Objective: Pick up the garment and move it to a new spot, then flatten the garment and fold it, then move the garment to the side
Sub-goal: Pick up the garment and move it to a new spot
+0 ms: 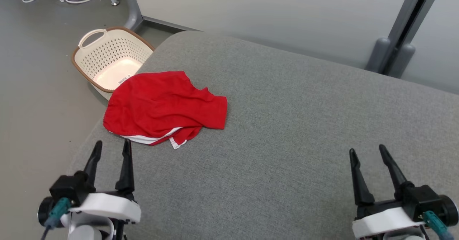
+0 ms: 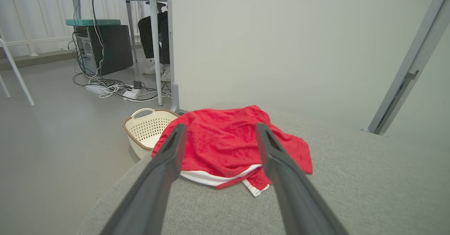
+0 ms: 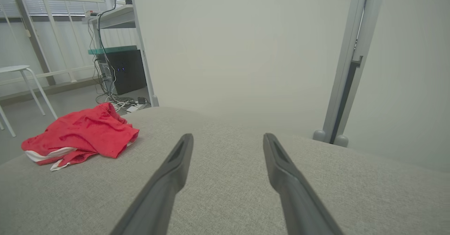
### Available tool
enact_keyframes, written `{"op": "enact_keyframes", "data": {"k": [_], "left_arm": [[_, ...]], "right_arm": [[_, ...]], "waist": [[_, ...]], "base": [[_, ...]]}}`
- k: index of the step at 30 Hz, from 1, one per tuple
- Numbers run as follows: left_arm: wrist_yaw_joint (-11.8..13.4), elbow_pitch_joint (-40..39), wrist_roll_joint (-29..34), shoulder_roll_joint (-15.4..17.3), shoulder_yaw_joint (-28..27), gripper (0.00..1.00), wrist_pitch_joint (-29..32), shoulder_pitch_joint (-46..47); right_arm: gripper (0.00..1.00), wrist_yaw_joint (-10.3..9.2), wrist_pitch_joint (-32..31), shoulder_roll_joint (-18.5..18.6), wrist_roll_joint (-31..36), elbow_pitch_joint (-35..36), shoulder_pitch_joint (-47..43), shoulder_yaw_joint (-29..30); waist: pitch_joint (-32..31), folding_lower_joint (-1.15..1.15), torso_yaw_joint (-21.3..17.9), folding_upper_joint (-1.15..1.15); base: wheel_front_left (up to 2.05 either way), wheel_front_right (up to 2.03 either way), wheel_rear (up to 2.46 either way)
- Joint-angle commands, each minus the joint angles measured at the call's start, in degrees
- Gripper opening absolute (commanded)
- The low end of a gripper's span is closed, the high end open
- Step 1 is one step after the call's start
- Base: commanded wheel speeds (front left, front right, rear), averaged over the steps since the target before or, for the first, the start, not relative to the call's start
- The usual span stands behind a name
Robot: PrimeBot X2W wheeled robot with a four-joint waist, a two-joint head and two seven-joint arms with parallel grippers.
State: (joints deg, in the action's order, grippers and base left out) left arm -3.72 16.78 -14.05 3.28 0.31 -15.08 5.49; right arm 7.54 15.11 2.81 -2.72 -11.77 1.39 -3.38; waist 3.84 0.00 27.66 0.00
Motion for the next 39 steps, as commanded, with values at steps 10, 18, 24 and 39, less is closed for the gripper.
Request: {"op": "enact_keyframes", "data": {"k": [10,18,24,39], "left_arm": [[-3.0,16.7,-1.4,8.0,-1.6,1.00,2.6,17.7],[-3.8,29.5,-5.6,13.6,0.8,1.00,11.4,30.0],[-3.7,35.7,-11.2,16.6,6.7,1.00,18.0,35.3],[-3.7,42.9,-19.8,19.1,13.3,0.00,18.0,39.7]], "right_arm": [[1.00,-0.10,-0.4,3.9,4.3,3.9,5.4,3.9],[1.00,-0.10,-2.8,5.9,5.5,8.9,7.2,4.6],[1.00,-0.10,-4.0,6.6,6.2,11.6,7.4,3.8],[1.00,-0.10,-3.7,5.7,6.4,10.9,8.2,2.2]], "waist": [[11.4,0.00,-5.3,0.00],[18.5,0.00,-9.0,0.00],[22.1,0.00,-10.7,0.00],[22.1,0.00,-12.8,0.00]], "base": [[0.00,0.00,0.00],[0.00,0.00,0.00],[0.00,0.00,0.00],[0.00,0.00,0.00]]}}
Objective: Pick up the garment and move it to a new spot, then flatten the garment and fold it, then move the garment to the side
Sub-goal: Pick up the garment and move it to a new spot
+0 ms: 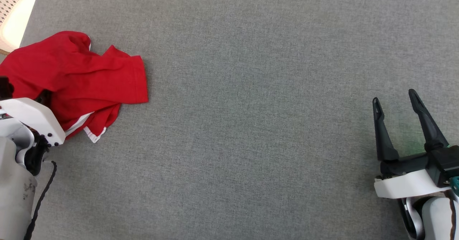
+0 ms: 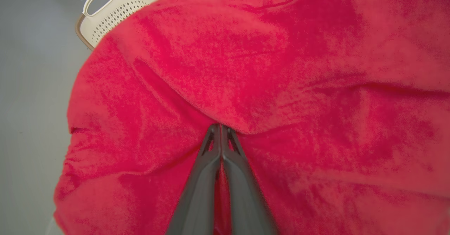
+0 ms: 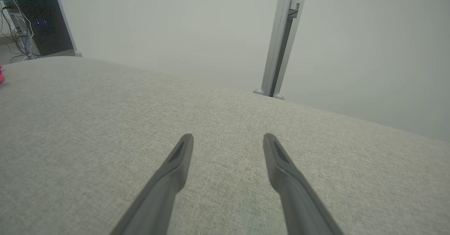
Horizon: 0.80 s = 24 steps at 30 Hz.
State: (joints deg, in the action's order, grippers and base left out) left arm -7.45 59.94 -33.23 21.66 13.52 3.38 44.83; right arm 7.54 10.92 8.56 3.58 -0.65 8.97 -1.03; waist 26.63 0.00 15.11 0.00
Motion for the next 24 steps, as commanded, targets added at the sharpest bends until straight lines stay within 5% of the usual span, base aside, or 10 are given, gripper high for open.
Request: {"op": "enact_keyframes", "data": {"k": [1,10,18,24], "left_arm": [[0.0,-0.7,-1.2,0.8,0.4,0.00,-1.2,0.4],[0.0,-10.7,-5.5,4.5,5.3,0.00,-4.0,-1.2],[0.1,-24.5,-7.5,5.4,8.2,0.00,-0.7,-3.6],[3.3,-39.0,-10.2,3.6,8.3,0.00,4.3,-6.6]], "right_arm": [[1.00,-0.10,0.9,-0.3,0.1,-0.7,0.7,-0.4],[1.00,-0.10,3.5,-3.4,-1.2,-7.0,0.1,-1.6],[1.00,-0.10,4.4,-5.1,-2.7,-10.2,-0.4,-1.2],[1.00,-0.11,4.4,-5.5,-4.2,-9.8,-1.0,-1.4]], "waist": [[-1.3,0.00,-0.5,0.00],[-10.2,0.00,-2.9,0.00],[-15.6,0.00,-4.7,0.00],[-17.7,0.00,-6.7,0.00]], "base": [[0.00,0.00,0.00],[0.00,0.00,0.00],[0.00,0.00,0.00],[0.00,0.00,0.00]]}}
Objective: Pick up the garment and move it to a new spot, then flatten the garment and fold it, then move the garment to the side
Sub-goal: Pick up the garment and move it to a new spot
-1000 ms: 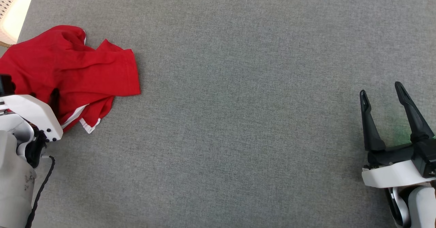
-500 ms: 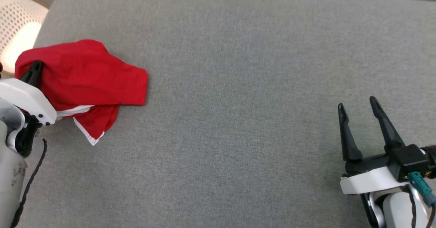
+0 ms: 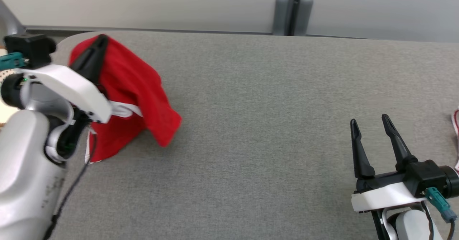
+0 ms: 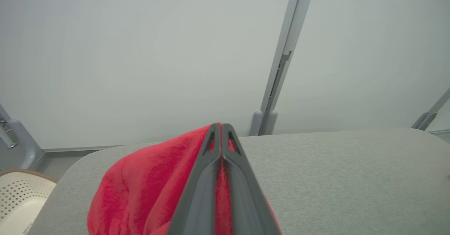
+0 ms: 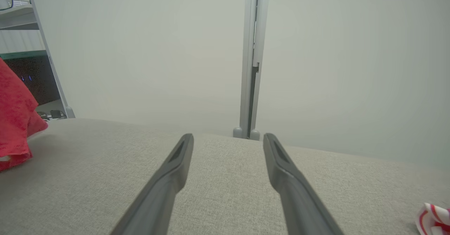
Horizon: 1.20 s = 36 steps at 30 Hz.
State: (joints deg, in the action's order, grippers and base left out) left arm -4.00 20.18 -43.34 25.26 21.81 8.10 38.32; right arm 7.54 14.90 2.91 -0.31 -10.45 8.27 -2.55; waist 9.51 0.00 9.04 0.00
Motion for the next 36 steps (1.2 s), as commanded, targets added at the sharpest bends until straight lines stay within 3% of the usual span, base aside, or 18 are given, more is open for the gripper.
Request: {"op": "enact_keyframes", "data": {"k": [1,8,15,20,23,31,32,34,36], "left_arm": [[0.5,-1.7,-0.6,-0.5,0.2,0.00,0.4,-0.6],[5.3,-17.1,-2.7,-5.8,2.7,0.00,4.9,-3.5],[10.2,-24.6,-4.8,-14.9,3.6,0.00,3.2,-1.8],[11.7,-21.5,-1.7,-14.7,5.0,0.00,1.3,-3.7],[10.9,-18.7,1.2,-14.8,7.1,0.00,-1.0,-4.1],[9.5,-7.8,3.4,-20.8,13.7,0.00,-7.6,-3.5],[9.4,-6.4,3.2,-21.3,14.9,0.06,-8.2,-3.2],[8.9,-3.7,3.3,-21.8,17.6,1.00,-9.3,-2.5],[8.9,-1.4,2.6,-22.1,19.5,1.00,-10.5,-2.0]], "right_arm": [[1.00,-0.11,0.4,0.1,-0.6,0.3,-0.2,0.2],[1.00,-0.11,0.4,0.0,-2.8,1.4,0.3,0.5],[1.00,-0.11,0.4,0.0,-3.2,2.3,1.0,0.9],[1.00,-0.11,0.4,0.0,-3.7,2.7,1.2,0.6],[1.00,-0.11,0.4,0.0,-3.7,2.9,1.3,0.4],[1.00,-0.11,0.4,0.0,-3.3,2.8,2.8,-0.3],[1.00,-0.11,0.3,0.0,-3.2,2.8,2.9,-0.3],[1.00,-0.11,0.3,0.0,-3.0,2.5,3.2,-0.4],[1.00,-0.11,0.3,0.0,-2.9,2.5,3.3,-0.1]], "waist": [[-0.8,0.00,-1.0,0.00],[-1.0,0.00,-4.2,0.00],[-0.3,0.00,-8.2,0.00],[0.7,0.00,-11.1,0.00],[1.6,0.00,-12.2,0.00],[3.9,0.00,-15.0,0.00],[4.1,0.00,-15.4,0.00],[4.3,0.00,-16.0,0.00],[4.4,0.00,-16.4,0.00]], "base": [[0.00,0.00,0.00],[0.00,0.00,0.00],[0.00,0.00,0.00],[0.00,0.00,0.00],[0.00,0.00,0.00],[0.00,0.00,0.00],[0.00,0.00,0.00],[0.00,0.00,0.00],[0.00,0.00,0.00]]}}
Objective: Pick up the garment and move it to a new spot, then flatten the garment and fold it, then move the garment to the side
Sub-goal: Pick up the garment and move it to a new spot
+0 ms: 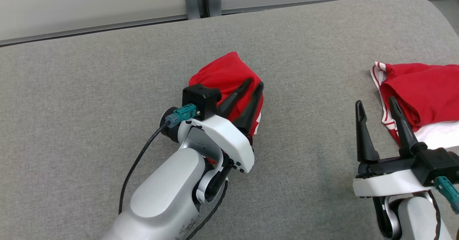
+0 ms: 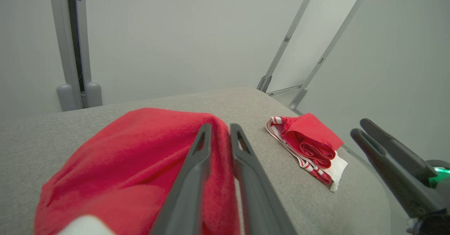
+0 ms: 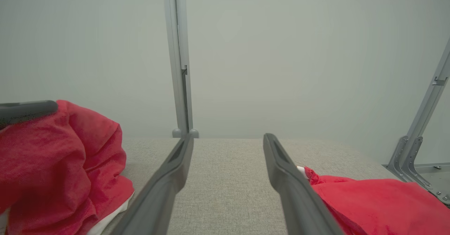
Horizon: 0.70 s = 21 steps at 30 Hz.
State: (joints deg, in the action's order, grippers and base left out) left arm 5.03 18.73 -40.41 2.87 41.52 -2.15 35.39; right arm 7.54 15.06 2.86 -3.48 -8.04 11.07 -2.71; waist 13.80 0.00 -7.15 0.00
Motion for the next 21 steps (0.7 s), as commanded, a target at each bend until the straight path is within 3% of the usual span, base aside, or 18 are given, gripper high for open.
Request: {"op": "enact_keyframes", "data": {"k": [1,6,11,16,21], "left_arm": [[0.1,1.0,-0.6,0.3,0.5,1.00,-0.9,1.2],[0.5,3.3,-4.1,0.2,1.7,1.00,-4.6,3.1],[-0.5,3.9,-4.8,0.3,-0.8,1.00,-9.5,5.3],[1.0,2.0,-2.5,3.2,-4.1,1.00,-11.9,6.3],[3.3,0.7,0.8,8.9,-7.1,1.00,-12.8,2.7]], "right_arm": [[1.00,-0.11,0.1,0.1,0.3,0.0,0.5,0.1],[1.00,-0.11,0.1,0.1,0.5,-0.3,-0.6,1.2],[1.00,-0.11,0.1,0.1,0.5,-0.9,-1.5,1.5],[1.00,-0.11,0.1,0.1,1.0,-1.5,-2.1,1.4],[1.00,-0.11,0.1,0.1,1.1,-1.8,-3.0,1.2]], "waist": [[0.1,0.00,-0.2,0.00],[-0.4,0.00,1.1,0.00],[-2.1,0.00,4.4,0.00],[-4.2,0.00,8.2,0.00],[-6.0,0.00,11.8,0.00]], "base": [[0.00,0.00,0.00],[0.00,0.00,0.00],[0.00,0.00,0.00],[0.00,0.00,0.00],[0.00,0.00,0.00]]}}
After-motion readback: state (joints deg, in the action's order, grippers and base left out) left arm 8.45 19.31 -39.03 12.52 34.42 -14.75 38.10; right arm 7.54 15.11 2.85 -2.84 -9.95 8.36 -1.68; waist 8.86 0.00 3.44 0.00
